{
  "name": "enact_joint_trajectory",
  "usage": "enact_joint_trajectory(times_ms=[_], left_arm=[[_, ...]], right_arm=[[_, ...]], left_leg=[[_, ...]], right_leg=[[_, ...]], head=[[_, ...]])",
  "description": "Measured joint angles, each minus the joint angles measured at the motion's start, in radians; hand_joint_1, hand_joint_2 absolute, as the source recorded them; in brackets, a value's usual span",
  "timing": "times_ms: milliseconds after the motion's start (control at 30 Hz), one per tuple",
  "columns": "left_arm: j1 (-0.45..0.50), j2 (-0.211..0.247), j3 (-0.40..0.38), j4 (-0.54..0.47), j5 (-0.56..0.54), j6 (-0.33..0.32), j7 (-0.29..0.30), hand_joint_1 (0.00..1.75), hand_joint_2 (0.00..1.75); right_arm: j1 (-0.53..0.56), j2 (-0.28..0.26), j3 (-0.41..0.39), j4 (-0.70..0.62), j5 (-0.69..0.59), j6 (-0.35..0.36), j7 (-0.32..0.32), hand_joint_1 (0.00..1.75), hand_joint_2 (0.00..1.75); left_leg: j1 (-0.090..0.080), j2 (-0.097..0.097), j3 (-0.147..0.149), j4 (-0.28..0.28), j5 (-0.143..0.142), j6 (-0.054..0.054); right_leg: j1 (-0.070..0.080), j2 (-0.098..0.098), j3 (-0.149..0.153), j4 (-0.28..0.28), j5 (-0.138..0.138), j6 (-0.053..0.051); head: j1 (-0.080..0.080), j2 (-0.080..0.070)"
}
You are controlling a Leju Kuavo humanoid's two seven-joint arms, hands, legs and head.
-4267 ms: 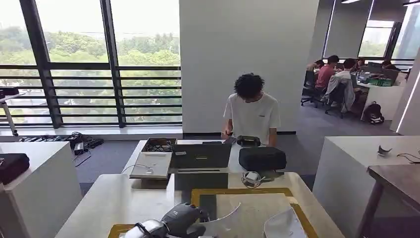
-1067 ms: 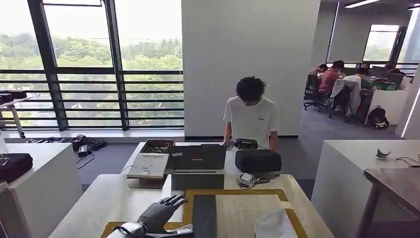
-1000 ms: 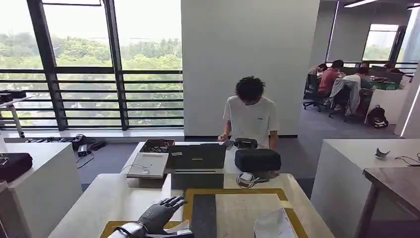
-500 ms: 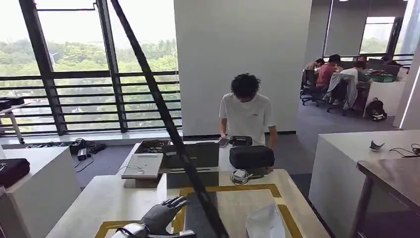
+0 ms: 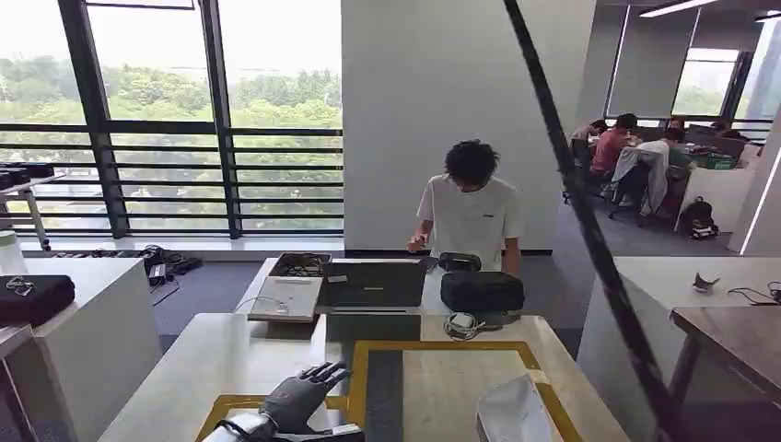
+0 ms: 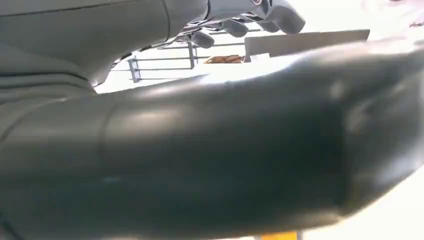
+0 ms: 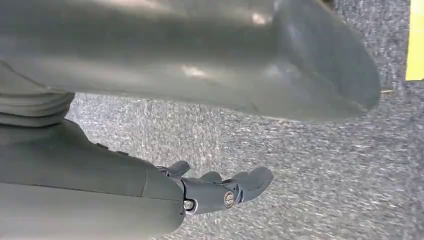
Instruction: Take the parts from the cabinet and place them on the table.
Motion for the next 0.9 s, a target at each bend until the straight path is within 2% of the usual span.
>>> enact_joint_trajectory(times_ms=[33,100,133,167,233,267,300,333,367,400,433,467,500,533,600,633,667,767,800,833,867,900], left_arm=[[0.000,-0.002,0.000,0.000,0.000,0.000,0.000,0.00,0.00],[-0.002,-0.006,0.000,0.000,0.000,0.003,0.002,0.00,0.00],[-0.003,-0.009,0.000,0.000,0.000,0.009,0.002,0.00,0.00],[-0.005,-0.010,0.000,0.000,0.000,0.011,0.002,0.00,0.00],[-0.007,-0.015,-0.001,0.000,0.000,0.015,0.001,0.00,0.00],[-0.008,-0.016,-0.002,0.000,0.001,0.015,0.001,0.00,0.00],[-0.010,-0.016,-0.002,0.000,0.002,0.016,0.001,0.00,0.00],[-0.014,-0.016,-0.002,0.000,0.002,0.017,0.001,0.00,1.75],[-0.020,-0.016,-0.003,0.002,0.003,0.018,0.002,0.00,1.75],[-0.021,-0.016,-0.003,0.002,0.003,0.018,0.002,0.00,1.75],[-0.020,-0.016,-0.003,0.003,0.003,0.018,0.002,0.00,1.75],[-0.017,-0.016,-0.003,0.005,0.003,0.018,0.002,0.00,1.75],[-0.015,-0.016,-0.004,0.007,0.003,0.018,0.002,0.00,1.75],[-0.015,-0.017,-0.005,0.007,0.003,0.018,0.002,0.00,1.75],[-0.020,-0.021,-0.007,0.007,0.003,0.019,0.003,0.00,1.75],[-0.023,-0.025,-0.007,0.006,0.003,0.021,0.003,0.00,1.75],[-0.024,-0.036,-0.007,0.005,0.003,0.021,0.006,0.00,1.75],[-0.022,-0.055,-0.009,0.006,-0.003,0.021,0.015,0.00,1.75],[-0.023,-0.058,-0.010,0.006,-0.003,0.021,0.017,0.00,1.75],[-0.024,-0.065,-0.010,0.006,-0.003,0.022,0.018,0.00,1.75],[-0.025,-0.071,-0.010,0.005,-0.003,0.022,0.019,0.00,1.75],[-0.025,-0.074,-0.010,0.006,-0.003,0.022,0.019,0.00,1.75]], right_arm=[[0.000,0.000,0.000,0.000,-0.001,0.000,0.000,0.00,0.00],[-0.001,0.000,0.000,0.000,-0.006,-0.001,-0.002,0.00,0.00],[-0.004,-0.001,0.000,0.000,-0.008,-0.002,-0.003,0.00,0.00],[-0.004,0.000,0.000,0.000,-0.009,-0.004,-0.005,0.00,0.00],[-0.004,0.000,0.000,0.000,-0.010,-0.004,-0.006,0.00,0.00],[-0.004,0.000,0.000,0.000,-0.010,-0.005,-0.006,0.00,0.00],[-0.003,0.003,0.000,0.000,-0.010,-0.005,-0.006,0.00,0.00],[-0.004,0.003,0.000,0.000,-0.010,-0.004,-0.006,0.00,0.00],[-0.004,0.003,0.000,0.000,-0.009,-0.003,-0.006,0.00,0.00],[-0.004,0.003,0.000,0.000,-0.008,0.001,-0.006,0.00,0.00],[-0.003,0.003,0.000,0.000,-0.008,0.001,-0.005,0.00,0.00],[-0.003,0.003,0.000,0.000,-0.008,0.002,-0.005,0.00,0.00],[-0.003,0.003,0.000,0.000,-0.008,0.001,-0.005,0.00,0.00],[-0.003,0.003,0.000,0.000,-0.009,0.001,-0.005,0.00,0.00],[-0.003,0.003,0.000,0.000,-0.012,0.000,-0.006,0.00,0.00],[-0.003,0.003,0.000,0.000,-0.015,0.000,-0.006,0.00,0.00],[-0.003,0.003,0.000,0.000,-0.019,0.000,-0.005,0.00,0.00],[-0.004,0.003,0.000,0.000,-0.022,0.000,-0.001,0.00,0.00],[-0.003,0.003,0.000,0.000,-0.022,0.000,0.000,0.00,0.00],[-0.003,0.003,0.000,0.000,-0.022,0.000,0.002,0.00,0.00],[-0.002,0.003,0.000,0.000,-0.022,0.000,0.002,0.00,0.00],[-0.002,0.003,0.000,0.000,-0.022,0.000,0.001,0.00,0.00]], left_leg=[[-0.002,0.000,-0.002,0.001,0.002,-0.001],[-0.005,0.000,-0.003,0.002,0.006,-0.004],[-0.007,0.000,-0.005,0.003,0.008,-0.008],[-0.010,0.000,-0.006,0.005,0.010,-0.012],[-0.007,0.002,-0.007,0.000,0.018,-0.024],[-0.007,0.002,-0.007,-0.004,0.022,-0.030],[-0.009,0.002,-0.014,0.001,0.018,-0.034],[-0.009,-0.001,-0.027,0.028,-0.014,-0.041],[-0.005,-0.001,-0.055,0.096,-0.064,-0.048],[0.000,-0.001,-0.087,0.180,-0.109,-0.055],[0.002,-0.001,-0.113,0.254,-0.144,-0.059],[0.004,0.000,-0.126,0.301,-0.161,-0.062],[0.005,0.000,-0.116,0.296,-0.152,-0.063],[0.007,0.000,-0.083,0.249,-0.128,-0.063],[0.007,0.000,0.037,0.060,-0.056,-0.056],[0.006,-0.001,0.070,-0.007,-0.070,-0.049],[-0.001,-0.002,0.072,-0.009,-0.058,-0.043],[-0.007,-0.006,0.061,-0.003,-0.046,-0.024],[-0.001,-0.004,0.058,-0.013,-0.036,-0.013],[0.002,-0.001,0.054,-0.015,-0.028,-0.004],[0.002,-0.001,0.046,-0.016,-0.021,0.004],[0.002,0.000,0.036,-0.015,-0.015,0.005]], right_leg=[[0.003,0.000,0.038,-0.060,0.030,-0.006],[0.011,0.000,0.157,-0.255,0.100,-0.025],[0.016,-0.005,0.176,-0.295,0.083,-0.036],[0.020,-0.007,0.174,-0.303,0.098,-0.034],[0.023,-0.004,0.170,-0.301,0.103,-0.041],[0.021,-0.004,0.169,-0.304,0.109,-0.047],[0.008,-0.006,0.168,-0.316,0.121,-0.053],[0.008,-0.006,0.164,-0.318,0.127,-0.057],[0.008,-0.007,0.156,-0.318,0.132,-0.062],[0.008,-0.008,0.149,-0.318,0.136,-0.063],[0.008,-0.008,0.142,-0.317,0.140,-0.062],[0.008,-0.008,0.135,-0.317,0.145,-0.061],[0.007,-0.007,0.130,-0.316,0.150,-0.060],[0.007,-0.007,0.125,-0.315,0.154,-0.057],[0.007,-0.005,0.119,-0.311,0.160,-0.050],[0.007,-0.005,0.117,-0.311,0.163,-0.045],[0.011,-0.005,0.113,-0.309,0.167,-0.039],[0.005,-0.008,0.110,-0.316,0.183,-0.017],[0.005,-0.006,0.106,-0.314,0.183,-0.011],[0.002,-0.004,0.099,-0.298,0.161,-0.006],[0.003,-0.004,0.078,-0.247,0.114,-0.001],[0.002,-0.004,0.047,-0.166,0.061,0.004]], head=[[0.000,0.000],[0.001,0.000],[0.000,0.000],[0.001,0.000],[0.001,0.000],[0.001,0.000],[0.002,0.000],[-0.001,0.000],[-0.003,0.000],[-0.003,0.000],[-0.003,0.000],[-0.003,0.000],[-0.003,0.000],[-0.003,0.000],[-0.004,0.000],[-0.004,0.000],[-0.003,0.000],[0.000,0.000],[0.000,0.000],[0.000,0.000],[0.002,0.000],[0.002,0.000]])
